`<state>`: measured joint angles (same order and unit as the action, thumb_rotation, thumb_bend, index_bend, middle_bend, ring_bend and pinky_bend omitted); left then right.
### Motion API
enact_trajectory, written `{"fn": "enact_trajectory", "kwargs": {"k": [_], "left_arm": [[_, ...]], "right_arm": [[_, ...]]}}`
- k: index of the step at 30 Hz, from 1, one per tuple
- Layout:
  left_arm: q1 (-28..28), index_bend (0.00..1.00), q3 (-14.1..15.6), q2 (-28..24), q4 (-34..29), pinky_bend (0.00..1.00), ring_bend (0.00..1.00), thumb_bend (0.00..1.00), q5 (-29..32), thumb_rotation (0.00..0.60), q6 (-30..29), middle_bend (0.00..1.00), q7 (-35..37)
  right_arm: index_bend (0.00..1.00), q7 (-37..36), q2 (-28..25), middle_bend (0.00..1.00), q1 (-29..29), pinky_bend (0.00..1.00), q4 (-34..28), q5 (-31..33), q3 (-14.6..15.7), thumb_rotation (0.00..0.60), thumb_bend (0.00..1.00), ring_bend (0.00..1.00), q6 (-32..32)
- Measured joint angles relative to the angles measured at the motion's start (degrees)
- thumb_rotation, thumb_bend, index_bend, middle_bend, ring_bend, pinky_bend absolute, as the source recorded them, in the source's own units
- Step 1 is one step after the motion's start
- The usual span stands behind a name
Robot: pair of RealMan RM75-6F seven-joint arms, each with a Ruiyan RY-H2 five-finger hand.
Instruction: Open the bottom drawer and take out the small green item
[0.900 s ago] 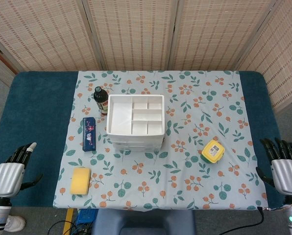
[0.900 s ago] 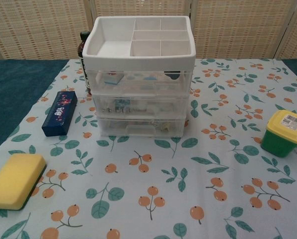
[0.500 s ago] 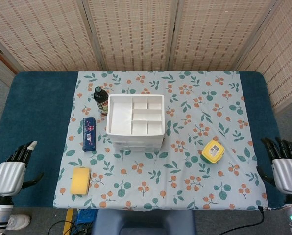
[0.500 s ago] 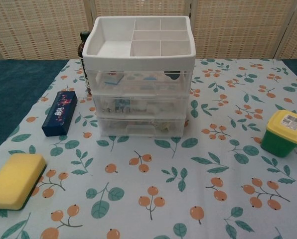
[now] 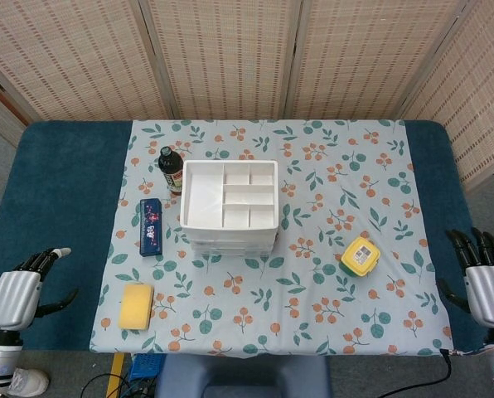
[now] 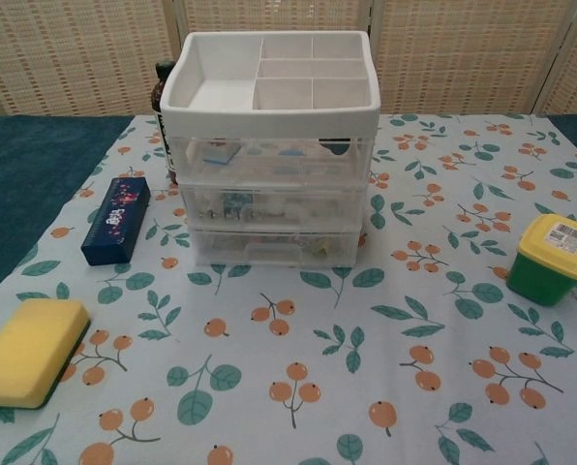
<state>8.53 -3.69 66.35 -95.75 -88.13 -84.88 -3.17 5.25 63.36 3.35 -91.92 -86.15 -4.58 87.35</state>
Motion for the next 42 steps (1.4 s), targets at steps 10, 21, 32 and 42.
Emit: {"fn": "enact_trajectory", "kwargs": {"k": [10, 21, 32, 42], "left_arm": [[4.6, 0.37, 0.3, 0.4, -1.8, 0.91, 0.67, 0.20, -4.8, 0.600, 4.2, 0.65, 10.9], [12.0, 0.37, 0.5, 5.6, -4.9, 1.00, 0.92, 0.20, -8.0, 0.600, 11.3, 0.92, 20.1], [18.4, 0.24, 0.8, 12.8, -7.9, 1.00, 1.00, 0.20, -5.8, 0.600, 20.7, 1.00, 23.3], [22.0, 0.15, -1.3, 23.1, -9.1, 1.00, 1.00, 0.28, 4.3, 0.600, 26.1, 1.00, 24.0]], "right_arm": [[0.06, 0.9, -0.6, 0.12, 0.4, 0.04, -1.0, -0.1, -0.5, 0.600, 0.31, 0.04, 0.1], [0.06, 0.3, -0.8, 0.12, 0.1, 0.04, -0.9, -0.4, -0.5, 0.600, 0.31, 0.04, 0.8], [0.06, 0.1, -1.4, 0.12, 0.0, 0.04, -1.0, -0.1, -0.8, 0.600, 0.31, 0.04, 1.0], [0.06, -1.1, -1.6, 0.12, -0.1, 0.04, -0.4, -0.2, -0.9, 0.600, 0.31, 0.04, 1.4]]}}
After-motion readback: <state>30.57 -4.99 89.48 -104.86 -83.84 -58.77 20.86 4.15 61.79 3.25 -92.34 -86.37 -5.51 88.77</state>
